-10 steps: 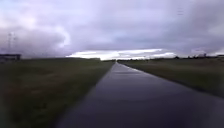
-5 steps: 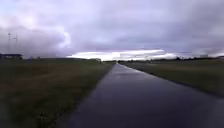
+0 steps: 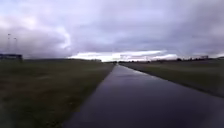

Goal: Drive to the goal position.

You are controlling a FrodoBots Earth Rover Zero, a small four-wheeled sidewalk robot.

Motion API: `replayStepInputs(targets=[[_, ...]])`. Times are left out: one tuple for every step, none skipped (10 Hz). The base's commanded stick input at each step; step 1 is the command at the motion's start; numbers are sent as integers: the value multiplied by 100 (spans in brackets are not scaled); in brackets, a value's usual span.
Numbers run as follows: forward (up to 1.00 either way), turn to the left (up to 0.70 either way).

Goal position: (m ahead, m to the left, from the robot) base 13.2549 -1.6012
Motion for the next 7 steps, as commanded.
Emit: replayStepInputs(targets=[[70, 0], [70, -7], [70, -24], [70, -27], [70, -27], [70, -27], [70, -27]])
